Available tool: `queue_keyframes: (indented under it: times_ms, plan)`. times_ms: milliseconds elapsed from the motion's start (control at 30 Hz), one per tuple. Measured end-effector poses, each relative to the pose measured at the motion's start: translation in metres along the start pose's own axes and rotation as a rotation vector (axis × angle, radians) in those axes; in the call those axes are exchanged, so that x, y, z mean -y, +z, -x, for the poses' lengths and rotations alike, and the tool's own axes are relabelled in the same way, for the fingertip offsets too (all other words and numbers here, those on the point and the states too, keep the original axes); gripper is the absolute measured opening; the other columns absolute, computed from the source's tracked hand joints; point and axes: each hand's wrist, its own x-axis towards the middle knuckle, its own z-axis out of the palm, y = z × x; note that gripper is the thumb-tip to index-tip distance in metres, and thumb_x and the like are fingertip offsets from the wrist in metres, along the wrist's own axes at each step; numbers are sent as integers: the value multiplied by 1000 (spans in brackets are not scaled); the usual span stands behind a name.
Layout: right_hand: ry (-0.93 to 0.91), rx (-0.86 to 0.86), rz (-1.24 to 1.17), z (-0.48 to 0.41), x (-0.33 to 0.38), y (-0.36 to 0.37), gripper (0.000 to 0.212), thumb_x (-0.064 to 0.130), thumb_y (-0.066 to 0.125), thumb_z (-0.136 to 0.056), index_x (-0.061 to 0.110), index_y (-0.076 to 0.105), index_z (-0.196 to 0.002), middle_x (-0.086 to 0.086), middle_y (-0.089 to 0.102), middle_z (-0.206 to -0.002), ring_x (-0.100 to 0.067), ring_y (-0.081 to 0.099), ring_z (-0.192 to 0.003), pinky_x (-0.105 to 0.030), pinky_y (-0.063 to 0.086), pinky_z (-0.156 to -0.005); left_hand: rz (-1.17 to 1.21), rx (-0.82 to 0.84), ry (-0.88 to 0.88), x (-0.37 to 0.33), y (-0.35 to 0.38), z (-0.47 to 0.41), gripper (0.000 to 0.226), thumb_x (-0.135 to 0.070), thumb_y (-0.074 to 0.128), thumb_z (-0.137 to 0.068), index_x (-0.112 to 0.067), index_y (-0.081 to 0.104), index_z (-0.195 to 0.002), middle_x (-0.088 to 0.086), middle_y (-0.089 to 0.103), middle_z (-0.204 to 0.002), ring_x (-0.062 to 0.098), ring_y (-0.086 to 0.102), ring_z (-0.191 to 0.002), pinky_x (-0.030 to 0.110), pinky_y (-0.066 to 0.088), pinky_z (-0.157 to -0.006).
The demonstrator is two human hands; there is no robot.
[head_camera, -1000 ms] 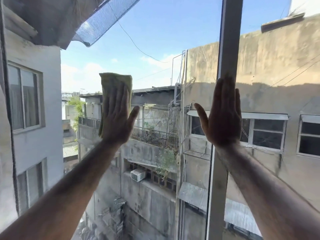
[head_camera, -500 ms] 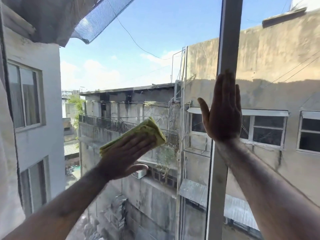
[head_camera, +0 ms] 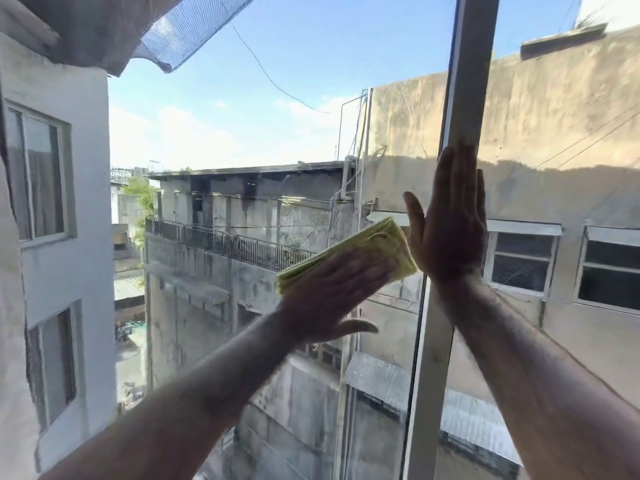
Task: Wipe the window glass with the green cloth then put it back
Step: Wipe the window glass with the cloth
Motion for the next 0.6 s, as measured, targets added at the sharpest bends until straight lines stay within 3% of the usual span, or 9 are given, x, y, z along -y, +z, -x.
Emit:
queue_keyframes:
  times_ms: [100, 167, 267, 367, 433, 600]
  plan:
    - [3, 17, -1, -1, 1, -1, 83, 58, 24, -113, -6, 21, -165, -27, 19, -174, -36, 18, -164, -48, 20, -136, -43, -1, -105, 27, 3, 75, 84, -67, 42, -103, -12, 28, -164, 12, 25, -173, 28, 21, -162, 55, 26, -129]
    - [8, 19, -21, -1, 2, -1, 86, 61, 22, -111, -7, 20, -164, -27, 18, -174, -36, 18, -165, -47, 19, -136, -82, -38, -348, 57, -5, 109, 79, -63, 36, -106, -8, 29, -163, 17, 28, -171, 32, 23, -161, 60, 32, -125]
    - [-2, 27, -31, -1, 1, -1, 88, 62, 22, -111, -8, 19, -164, -28, 17, -174, -37, 17, -165, -48, 18, -136, -31, -100, -731, 92, -25, 96, 83, -64, 16, -105, -6, 18, -164, 15, 18, -173, 29, 10, -163, 55, 16, -133]
    - [2, 30, -13, -1, 1, -1, 87, 62, 22, -111, -8, 19, -164, -28, 17, -174, -37, 17, -165, -48, 19, -136, 29, -206, -894, 105, -43, 27, 83, -64, 9, -104, -9, 15, -165, 11, 15, -175, 29, 10, -164, 52, 13, -134]
    - [2, 17, -9, -1, 1, -1, 86, 60, 25, -111, -8, 21, -164, -28, 19, -173, -37, 19, -164, -49, 20, -136, 3, -216, -805, 100, -45, -18, 79, -61, 15, -106, -10, 18, -165, 11, 19, -175, 29, 14, -164, 53, 16, -133]
    - [0, -23, -16, -2, 0, 1, 80, 54, 33, -113, -9, 26, -162, -29, 24, -172, -38, 24, -163, -50, 25, -134, -35, -80, -54, 30, -13, -30, 82, -68, 34, -105, -10, 28, -163, 13, 24, -173, 30, 19, -162, 51, 16, -133]
